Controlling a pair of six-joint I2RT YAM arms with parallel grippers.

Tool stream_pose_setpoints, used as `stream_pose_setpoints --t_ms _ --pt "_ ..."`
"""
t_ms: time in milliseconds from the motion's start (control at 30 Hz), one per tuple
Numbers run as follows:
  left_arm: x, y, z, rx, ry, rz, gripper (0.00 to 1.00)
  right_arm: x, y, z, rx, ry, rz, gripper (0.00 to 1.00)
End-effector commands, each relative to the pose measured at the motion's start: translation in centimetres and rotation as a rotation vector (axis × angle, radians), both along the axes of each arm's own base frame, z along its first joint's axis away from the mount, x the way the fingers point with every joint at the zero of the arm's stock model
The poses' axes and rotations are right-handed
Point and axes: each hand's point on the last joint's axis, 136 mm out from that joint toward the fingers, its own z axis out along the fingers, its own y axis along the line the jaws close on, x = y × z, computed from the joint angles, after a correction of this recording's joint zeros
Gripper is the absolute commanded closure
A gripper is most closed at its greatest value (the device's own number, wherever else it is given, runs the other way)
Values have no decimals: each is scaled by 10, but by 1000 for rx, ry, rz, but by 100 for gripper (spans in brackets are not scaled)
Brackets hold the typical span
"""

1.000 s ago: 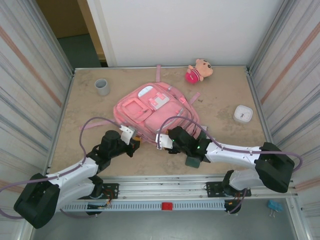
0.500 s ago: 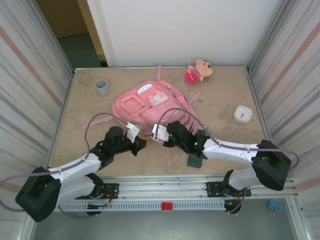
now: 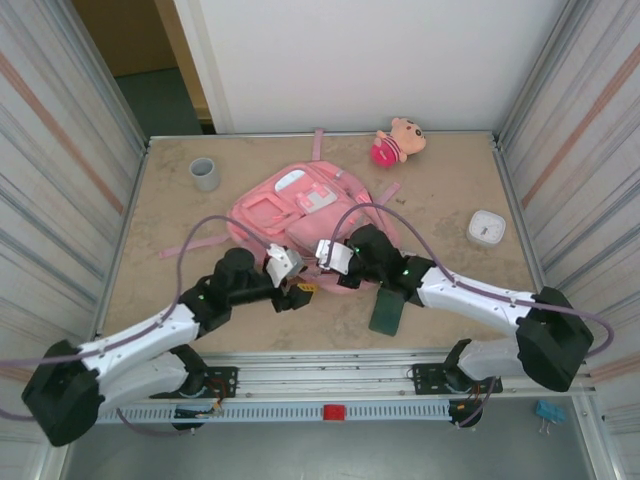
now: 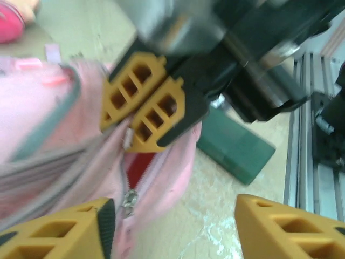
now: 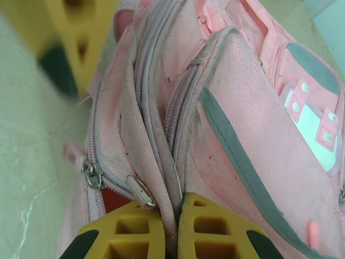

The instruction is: Pack the student bag

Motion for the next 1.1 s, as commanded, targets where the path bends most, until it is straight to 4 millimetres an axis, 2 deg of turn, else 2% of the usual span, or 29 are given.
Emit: stream_pose_setpoints --t_ms 0,67,167,300,467,533,633,667,767,833,900,967,1000,1067 --pt "-1 15 21 113 -243 -10 31 -21 6 31 46 -4 180 100" --pt "6 27 24 174 -329 38 27 -26 4 36 53 -4 224 100" --pt "12 32 18 277 -390 25 21 -28 3 44 74 -4 253 100" --pt "21 23 2 356 -371 -15 16 -32 7 53 105 13 282 100" --pt "38 7 1 366 -409 -20 14 -37 8 55 109 29 307 100" --pt "44 0 -2 372 -424 -34 16 -38 8 56 111 29 313 100" --pt "49 -9 -9 387 -423 -66 27 -37 9 60 124 27 311 99" --pt "50 -12 -11 386 -419 -71 35 -36 8 62 132 24 304 97" --pt "51 -17 -12 368 -415 -83 58 -31 5 71 177 37 252 90" --pt "53 -17 -3 332 -393 -51 77 -29 -1 80 222 69 190 84" --pt "56 -16 7 272 -357 4 95 -26 -10 89 281 120 85 73" --pt "58 -13 12 213 -294 58 100 -24 -21 96 342 199 -56 65" --pt "58 -11 14 183 -257 80 100 -21 -30 98 366 237 -156 50" --pt "61 -6 16 138 -185 139 100 -18 -53 101 417 329 -388 38"
